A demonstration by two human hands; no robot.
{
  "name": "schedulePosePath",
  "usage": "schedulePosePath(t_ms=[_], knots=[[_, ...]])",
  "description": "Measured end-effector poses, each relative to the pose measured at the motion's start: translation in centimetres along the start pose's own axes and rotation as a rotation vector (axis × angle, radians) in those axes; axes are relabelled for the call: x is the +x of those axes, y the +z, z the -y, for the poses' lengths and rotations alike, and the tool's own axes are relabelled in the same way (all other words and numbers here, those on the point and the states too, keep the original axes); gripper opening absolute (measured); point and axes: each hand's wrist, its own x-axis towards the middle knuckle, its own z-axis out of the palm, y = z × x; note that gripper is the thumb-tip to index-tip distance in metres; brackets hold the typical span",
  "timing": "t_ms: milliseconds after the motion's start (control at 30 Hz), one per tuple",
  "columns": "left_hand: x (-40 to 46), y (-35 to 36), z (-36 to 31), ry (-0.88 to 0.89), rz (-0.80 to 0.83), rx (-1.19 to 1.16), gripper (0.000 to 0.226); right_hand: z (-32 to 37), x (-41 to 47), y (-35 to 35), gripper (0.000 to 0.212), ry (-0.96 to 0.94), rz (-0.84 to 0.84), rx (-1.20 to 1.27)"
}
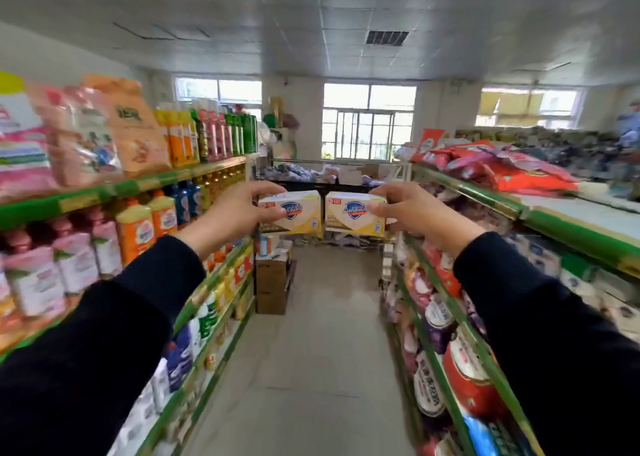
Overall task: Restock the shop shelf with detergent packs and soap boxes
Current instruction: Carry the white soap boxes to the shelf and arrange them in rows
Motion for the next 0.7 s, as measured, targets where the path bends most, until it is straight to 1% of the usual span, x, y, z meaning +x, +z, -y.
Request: schedulePosePath(t_ms=[100, 333, 433, 500, 567, 600, 700], knots=[[-3.0, -6.8, 3.6, -0.075, -0.079, 0.051, 0.033, 4.0, 1.7, 6.5, 0.034, -0.063, 0.080, 0.039], [-10.5, -21.7, 10.3, -0.181, -0.246, 0.219, 0.042, 13.8, 4.6, 20.8, 0.041, -0.222, 0.251, 0.109], [-13.5, -26.9, 12.1, -0.239, -0.305, 0.328, 0.044, 17.4, 5.5, 26.0, 0.033, -0.258, 0.336, 0.197], [-15.4, -30.1, 13.1, -0.270, -0.359, 0.415, 0.043, 20.0, 5.8, 29.4, 0.034, -0.290, 0.387, 0.247], [-17.0, -32.8, 13.9, -0.300, -0.417, 0.464, 0.042, 22.3, 6.1, 32.4, 0.027, -0.345, 0.438, 0.280], [-18.0, -34.4, 14.4, -0.314, -0.445, 0.488, 0.041, 23.7, 6.3, 34.2, 0.027, -0.368, 0.471, 0.297], [-19.6, -37.7, 15.4, -0.375, -0.499, 0.576, 0.039, 26.9, 6.8, 38.4, 0.036, -0.433, 0.520, 0.306]])
